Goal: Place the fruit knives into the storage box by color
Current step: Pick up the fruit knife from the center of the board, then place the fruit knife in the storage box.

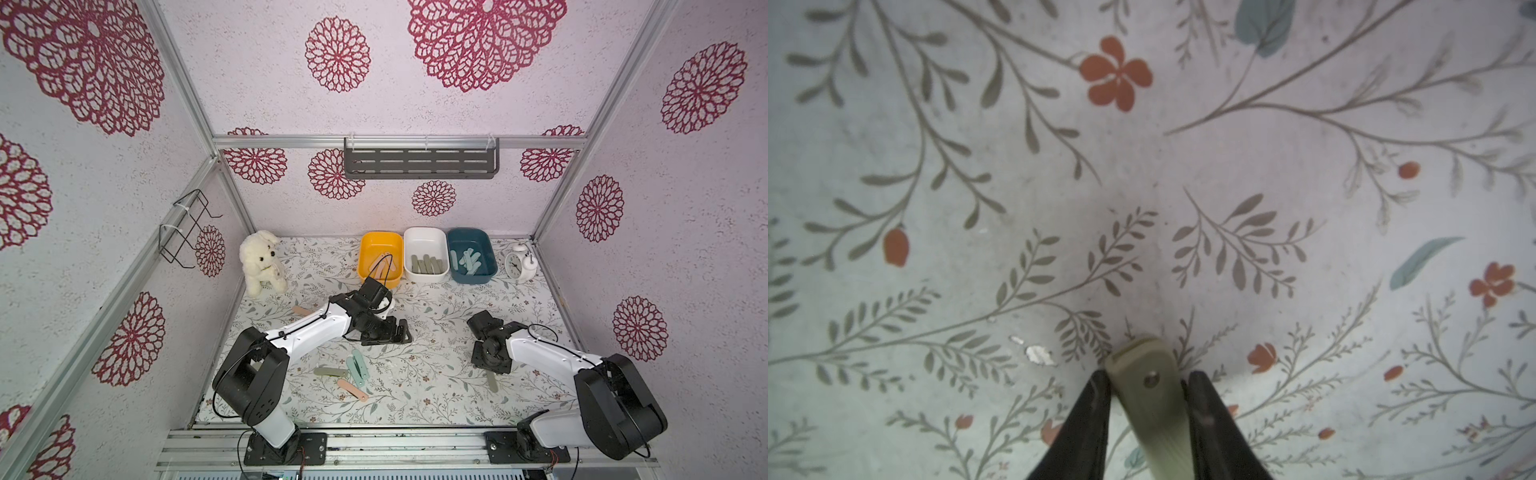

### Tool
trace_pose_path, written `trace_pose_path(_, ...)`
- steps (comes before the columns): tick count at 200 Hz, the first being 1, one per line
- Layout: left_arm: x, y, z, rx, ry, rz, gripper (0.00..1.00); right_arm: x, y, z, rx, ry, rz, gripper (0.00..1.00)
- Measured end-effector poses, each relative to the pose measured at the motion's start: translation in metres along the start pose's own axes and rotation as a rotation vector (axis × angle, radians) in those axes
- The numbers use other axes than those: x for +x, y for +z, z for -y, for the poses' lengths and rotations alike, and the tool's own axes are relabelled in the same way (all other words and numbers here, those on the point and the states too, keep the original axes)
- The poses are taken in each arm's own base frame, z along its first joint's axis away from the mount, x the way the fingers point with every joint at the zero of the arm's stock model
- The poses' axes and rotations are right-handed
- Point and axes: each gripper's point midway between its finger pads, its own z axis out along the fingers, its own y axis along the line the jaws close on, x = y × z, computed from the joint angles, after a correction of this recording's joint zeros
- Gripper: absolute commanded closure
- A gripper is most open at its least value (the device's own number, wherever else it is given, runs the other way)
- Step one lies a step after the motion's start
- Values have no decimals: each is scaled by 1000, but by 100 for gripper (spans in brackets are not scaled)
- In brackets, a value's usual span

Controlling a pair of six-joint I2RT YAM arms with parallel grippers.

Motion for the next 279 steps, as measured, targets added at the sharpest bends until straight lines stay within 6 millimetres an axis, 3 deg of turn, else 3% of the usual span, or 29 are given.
trace_pose_path(53, -1, -7, -1, 6, -1, 22, 3, -9, 2, -17, -40, 5, -10, 83)
trace_pose_path(101, 0, -8, -13, -6, -28, 22, 3, -32, 2, -52, -107, 0, -11, 100)
trace_pose_path(138, -5, -12, -20, -11, -52, 37, 3, -39, -4, -70, -169, -17, -12, 100)
trace_pose_path(163, -11, -17, -24, -31, -78, 52, 3, -53, -19, -100, -291, -50, 24, 100)
trace_pose_path(184, -25, -27, -22, -47, -84, 92, 3, -84, -46, -136, -415, -104, 101, 100)
trace_pose_path(218, -40, -42, -24, -87, -102, 137, 3, -152, -87, -197, -581, -209, 256, 100)
trace_pose_path(244, -41, -47, -42, -151, -160, 147, 3, -202, -97, -218, -616, -251, 343, 100)
trace_pose_path(279, -38, -55, -73, -233, -282, 159, 3, -263, -95, -228, -608, -264, 443, 100)
